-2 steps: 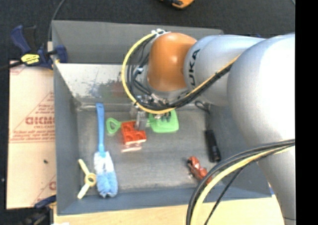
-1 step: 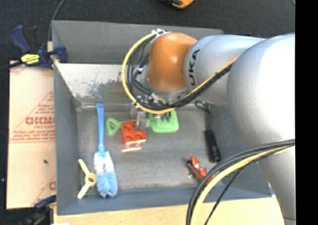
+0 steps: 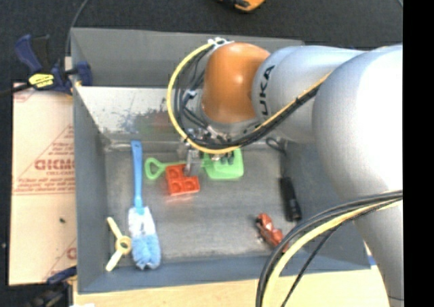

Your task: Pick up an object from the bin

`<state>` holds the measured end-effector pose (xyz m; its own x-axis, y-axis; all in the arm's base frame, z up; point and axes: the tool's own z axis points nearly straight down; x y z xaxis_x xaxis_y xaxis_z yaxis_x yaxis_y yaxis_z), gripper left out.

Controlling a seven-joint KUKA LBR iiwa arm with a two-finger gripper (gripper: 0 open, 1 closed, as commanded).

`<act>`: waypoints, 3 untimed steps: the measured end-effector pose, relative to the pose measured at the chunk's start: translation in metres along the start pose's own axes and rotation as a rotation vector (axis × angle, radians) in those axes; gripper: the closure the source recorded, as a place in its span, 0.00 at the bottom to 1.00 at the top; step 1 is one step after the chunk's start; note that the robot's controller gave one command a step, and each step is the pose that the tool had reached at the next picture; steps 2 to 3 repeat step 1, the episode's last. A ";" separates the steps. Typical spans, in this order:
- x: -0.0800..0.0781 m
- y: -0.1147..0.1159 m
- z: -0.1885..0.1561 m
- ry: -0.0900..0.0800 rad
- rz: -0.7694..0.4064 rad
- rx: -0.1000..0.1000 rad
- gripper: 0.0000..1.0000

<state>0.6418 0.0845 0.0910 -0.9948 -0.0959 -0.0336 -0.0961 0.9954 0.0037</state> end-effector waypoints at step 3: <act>0.000 0.000 -0.028 0.002 0.000 0.000 1.00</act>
Offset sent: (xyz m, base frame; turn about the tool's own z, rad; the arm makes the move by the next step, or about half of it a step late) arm -0.0020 -0.0003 0.0299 -0.0005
